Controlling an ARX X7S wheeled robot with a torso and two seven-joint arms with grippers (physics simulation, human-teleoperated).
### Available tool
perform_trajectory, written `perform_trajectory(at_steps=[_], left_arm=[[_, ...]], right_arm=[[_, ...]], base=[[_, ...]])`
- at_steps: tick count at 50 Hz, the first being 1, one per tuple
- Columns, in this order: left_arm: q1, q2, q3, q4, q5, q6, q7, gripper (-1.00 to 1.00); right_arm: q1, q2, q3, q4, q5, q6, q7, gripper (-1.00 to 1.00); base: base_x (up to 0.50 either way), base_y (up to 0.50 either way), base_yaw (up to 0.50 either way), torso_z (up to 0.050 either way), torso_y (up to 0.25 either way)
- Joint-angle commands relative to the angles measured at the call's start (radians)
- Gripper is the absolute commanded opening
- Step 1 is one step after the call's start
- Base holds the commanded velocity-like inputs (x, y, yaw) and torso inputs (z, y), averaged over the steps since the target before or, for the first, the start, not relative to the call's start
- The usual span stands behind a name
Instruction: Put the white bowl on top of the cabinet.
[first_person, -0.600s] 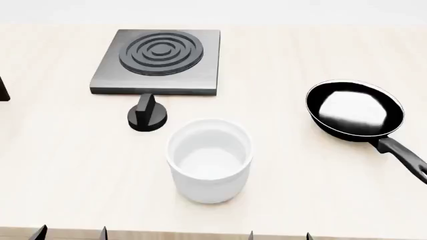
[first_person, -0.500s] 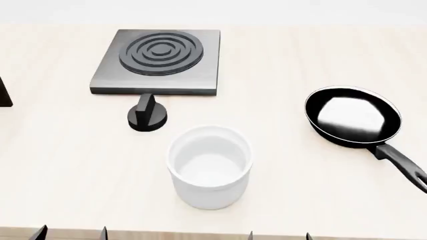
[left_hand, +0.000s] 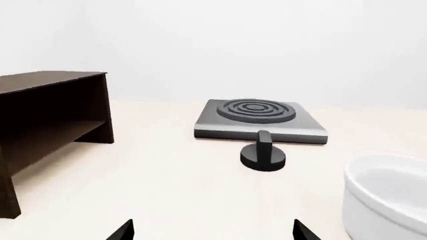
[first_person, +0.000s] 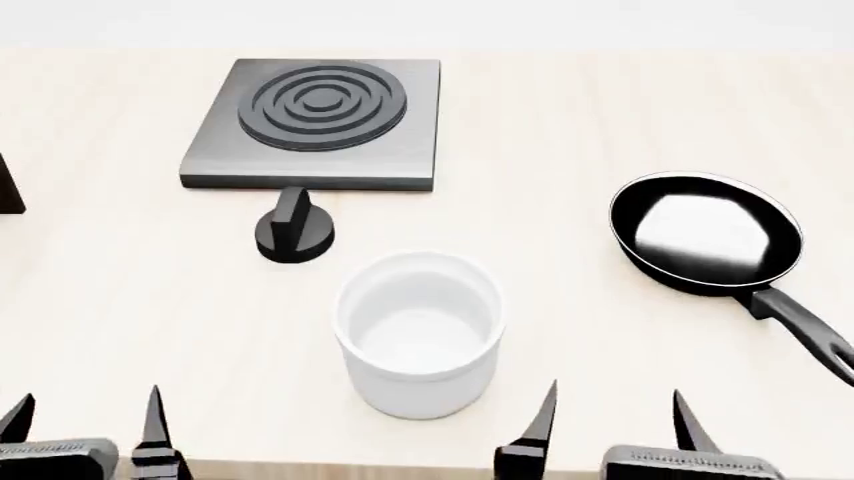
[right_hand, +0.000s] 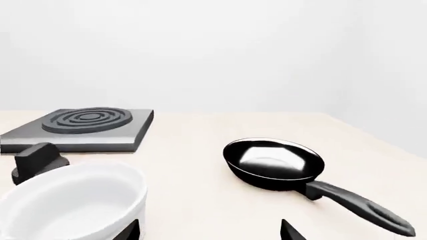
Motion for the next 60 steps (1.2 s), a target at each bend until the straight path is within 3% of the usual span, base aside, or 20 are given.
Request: perform_trajectory(at_steps=[1, 5, 16, 21, 33, 60], left_arm=[[-0.132, -0.037, -0.054, 0.173, -0.045, -0.216, -0.071, 1.00], [-0.224, -0.041, -0.102, 0.227, -0.081, -0.319, -0.105, 1.00], [-0.389, -0.054, -0.213, 0.216, -0.144, -0.374, -0.160, 1.00], [-0.362, -0.058, -0.236, 0.185, -0.138, -0.302, -0.161, 1.00], [-0.367, -0.065, -0.264, 0.179, -0.150, -0.307, -0.194, 1.00], [-0.350, -0.078, -0.237, 0.183, -0.164, -0.294, -0.209, 1.00]], right_arm=[[0.142, 0.051, 0.058, -0.251, 0.027, 0.312, 0.051, 1.00], [0.239, 0.071, 0.123, -0.318, 0.048, 0.422, 0.072, 1.00], [0.373, 0.130, 0.233, -0.402, 0.093, 0.573, 0.079, 1.00], [0.408, 0.142, 0.289, -0.423, 0.108, 0.592, 0.085, 1.00], [0.413, 0.161, 0.344, -0.410, 0.106, 0.562, 0.098, 1.00], [0.397, 0.166, 0.328, -0.397, 0.114, 0.535, 0.099, 1.00]], base=[[0.00, 0.00, 0.00, 0.000, 0.000], [0.00, 0.00, 0.00, 0.000, 0.000], [0.00, 0.00, 0.00, 0.000, 0.000], [0.00, 0.00, 0.00, 0.000, 0.000], [0.00, 0.02, 0.00, 0.000, 0.000], [0.00, 0.50, 0.00, 0.000, 0.000]])
